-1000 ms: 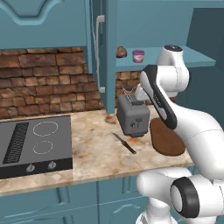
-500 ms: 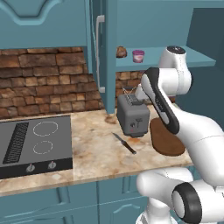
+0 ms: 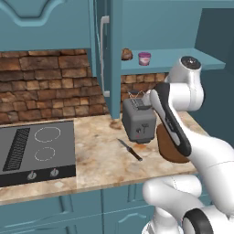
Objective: Pick the bread, place it on the cutting board, pick the jam, place it on the counter, and close the cabinet.
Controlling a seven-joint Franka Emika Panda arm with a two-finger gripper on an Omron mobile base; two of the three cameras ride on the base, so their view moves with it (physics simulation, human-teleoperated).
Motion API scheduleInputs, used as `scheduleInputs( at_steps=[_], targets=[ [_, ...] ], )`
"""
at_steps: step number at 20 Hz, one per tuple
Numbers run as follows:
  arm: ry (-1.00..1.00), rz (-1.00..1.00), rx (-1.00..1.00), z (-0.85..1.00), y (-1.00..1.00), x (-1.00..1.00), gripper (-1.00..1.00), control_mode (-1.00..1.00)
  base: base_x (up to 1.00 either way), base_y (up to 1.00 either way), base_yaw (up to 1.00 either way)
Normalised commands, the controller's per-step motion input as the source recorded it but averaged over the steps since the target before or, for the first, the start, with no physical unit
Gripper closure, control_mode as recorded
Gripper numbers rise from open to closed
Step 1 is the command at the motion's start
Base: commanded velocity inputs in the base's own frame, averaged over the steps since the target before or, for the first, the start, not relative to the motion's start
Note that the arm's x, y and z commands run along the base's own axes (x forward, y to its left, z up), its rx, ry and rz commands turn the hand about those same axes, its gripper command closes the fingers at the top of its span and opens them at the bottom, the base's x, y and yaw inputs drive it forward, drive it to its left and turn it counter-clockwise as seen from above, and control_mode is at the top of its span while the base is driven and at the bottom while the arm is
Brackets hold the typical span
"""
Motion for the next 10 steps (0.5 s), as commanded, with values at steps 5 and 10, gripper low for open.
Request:
scheduleInputs(
  at_steps=[5,10],
  targets=[
    [-0.15,0.00,0.00,0.00,0.00,0.00,-1.00,-1.00,0.00,0.00,0.00],
    [-0.11,0.00,0.00,0.04,0.00,0.00,-1.00,-1.00,0.00,0.00,0.00]
  ],
)
